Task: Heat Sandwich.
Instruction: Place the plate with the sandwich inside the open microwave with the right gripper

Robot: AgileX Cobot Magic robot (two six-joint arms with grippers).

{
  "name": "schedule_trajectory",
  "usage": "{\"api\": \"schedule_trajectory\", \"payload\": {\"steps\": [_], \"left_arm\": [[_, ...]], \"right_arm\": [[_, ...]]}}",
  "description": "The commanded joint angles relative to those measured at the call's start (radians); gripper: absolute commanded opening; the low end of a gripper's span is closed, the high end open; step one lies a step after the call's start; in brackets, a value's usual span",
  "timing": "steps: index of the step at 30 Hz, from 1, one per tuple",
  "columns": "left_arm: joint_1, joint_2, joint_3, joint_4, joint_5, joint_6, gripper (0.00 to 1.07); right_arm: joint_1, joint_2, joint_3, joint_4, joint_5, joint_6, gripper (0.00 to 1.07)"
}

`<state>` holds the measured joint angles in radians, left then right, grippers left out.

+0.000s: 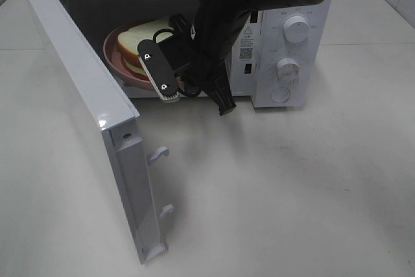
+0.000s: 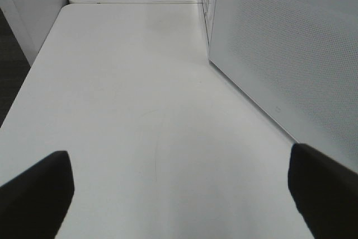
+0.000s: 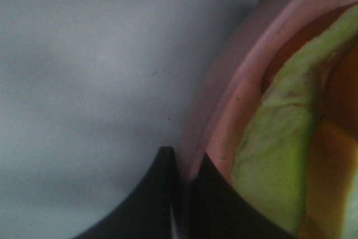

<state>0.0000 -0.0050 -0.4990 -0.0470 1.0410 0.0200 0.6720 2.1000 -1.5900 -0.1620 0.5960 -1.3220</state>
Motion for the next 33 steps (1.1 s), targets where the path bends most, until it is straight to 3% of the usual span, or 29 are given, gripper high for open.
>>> {"api": "schedule_trajectory", "payload": {"steps": [1, 23, 33], "left_arm": [[-0.004, -0.026, 0.003, -0.001, -0.006, 0.0, 0.98], [-0.004, -0.026, 0.003, -0.001, -0.006, 0.0, 0.98], [-0.004, -0.026, 0.003, -0.001, -0.006, 0.0, 0.98]], "right_arm": [[0.002, 0.009, -0.034, -0.019, -0.013, 0.034, 0.01], [0.002, 0.165, -0.27, -0.086, 0.022, 0.155, 0.01], [-0.007, 0.208, -0.318, -0.089, 0.023, 0.167, 0.02]]}}
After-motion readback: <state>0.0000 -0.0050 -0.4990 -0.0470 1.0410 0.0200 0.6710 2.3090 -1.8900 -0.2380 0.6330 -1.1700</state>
